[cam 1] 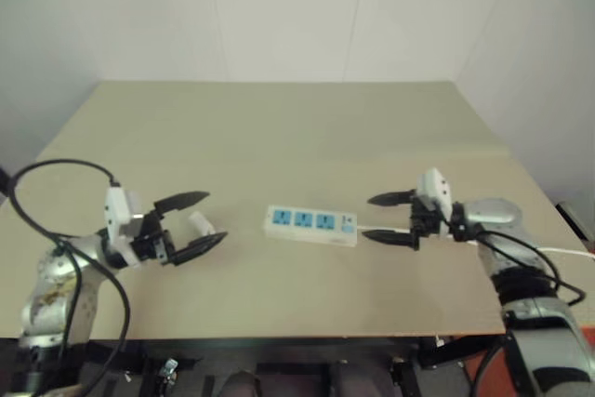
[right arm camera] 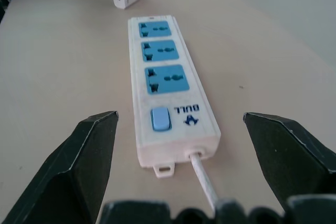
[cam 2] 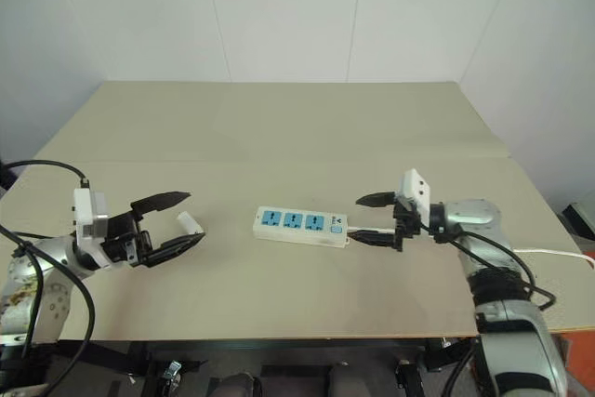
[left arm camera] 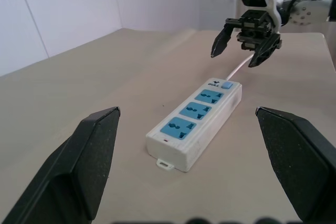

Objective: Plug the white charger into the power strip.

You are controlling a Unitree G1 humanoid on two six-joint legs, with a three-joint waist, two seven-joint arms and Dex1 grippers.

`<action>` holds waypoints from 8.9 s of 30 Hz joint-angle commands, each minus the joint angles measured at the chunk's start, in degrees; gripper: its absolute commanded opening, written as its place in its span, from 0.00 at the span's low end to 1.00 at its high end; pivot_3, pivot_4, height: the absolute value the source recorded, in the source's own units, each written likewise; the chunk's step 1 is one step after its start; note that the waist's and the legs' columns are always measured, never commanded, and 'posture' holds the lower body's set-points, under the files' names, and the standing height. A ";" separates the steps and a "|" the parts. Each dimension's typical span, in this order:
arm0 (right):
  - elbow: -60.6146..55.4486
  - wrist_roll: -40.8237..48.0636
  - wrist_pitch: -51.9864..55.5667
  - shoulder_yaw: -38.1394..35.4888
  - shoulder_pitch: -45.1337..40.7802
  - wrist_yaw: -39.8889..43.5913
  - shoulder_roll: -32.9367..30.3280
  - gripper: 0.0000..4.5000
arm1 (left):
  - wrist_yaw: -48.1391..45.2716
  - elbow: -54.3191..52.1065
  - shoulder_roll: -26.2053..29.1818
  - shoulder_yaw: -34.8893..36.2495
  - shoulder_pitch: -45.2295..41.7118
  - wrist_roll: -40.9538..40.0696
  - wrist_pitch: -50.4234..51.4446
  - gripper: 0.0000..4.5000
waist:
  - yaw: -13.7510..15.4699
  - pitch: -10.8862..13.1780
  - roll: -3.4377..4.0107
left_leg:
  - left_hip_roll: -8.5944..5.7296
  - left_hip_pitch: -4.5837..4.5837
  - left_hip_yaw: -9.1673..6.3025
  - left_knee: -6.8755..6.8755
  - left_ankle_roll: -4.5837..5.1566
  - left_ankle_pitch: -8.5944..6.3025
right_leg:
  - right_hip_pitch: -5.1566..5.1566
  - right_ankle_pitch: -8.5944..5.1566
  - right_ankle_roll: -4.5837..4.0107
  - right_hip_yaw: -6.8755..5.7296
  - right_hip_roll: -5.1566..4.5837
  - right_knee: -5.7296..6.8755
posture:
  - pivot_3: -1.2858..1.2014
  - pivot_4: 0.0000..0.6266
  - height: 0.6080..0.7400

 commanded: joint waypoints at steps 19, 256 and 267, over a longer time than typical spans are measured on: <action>21.77 -4.74 -13.78 0.26 -8.84 2.36 8.27 0.99 | 1.14 -6.11 3.43 4.30 4.14 -3.36 2.95 1.00 | -0.06 0.06 0.07 | 0.00 0.04 0.00 0.00 0.00 0.00 | 0.00 0.04 -0.07 0.00 0.00 0.04 | 0.52 0.24 1.00; -12.41 -3.22 2.91 10.64 10.67 -0.25 7.74 0.75 | -18.65 30.25 -23.46 -21.18 -25.76 7.51 -0.63 0.23 | -0.58 0.21 0.04 | 0.05 0.16 -0.31 0.19 -0.01 0.01 | 0.17 0.09 -0.06 -0.04 0.25 0.19 | 0.52 0.24 1.00; -13.02 -3.30 3.27 10.84 10.82 -0.81 7.99 0.75 | -19.01 34.40 -24.19 -21.84 -26.70 9.02 -3.39 0.23 | -0.51 0.20 0.04 | 0.05 0.15 -0.31 0.18 -0.01 0.01 | 0.17 0.08 -0.05 -0.04 0.24 0.17 | 0.52 0.24 1.00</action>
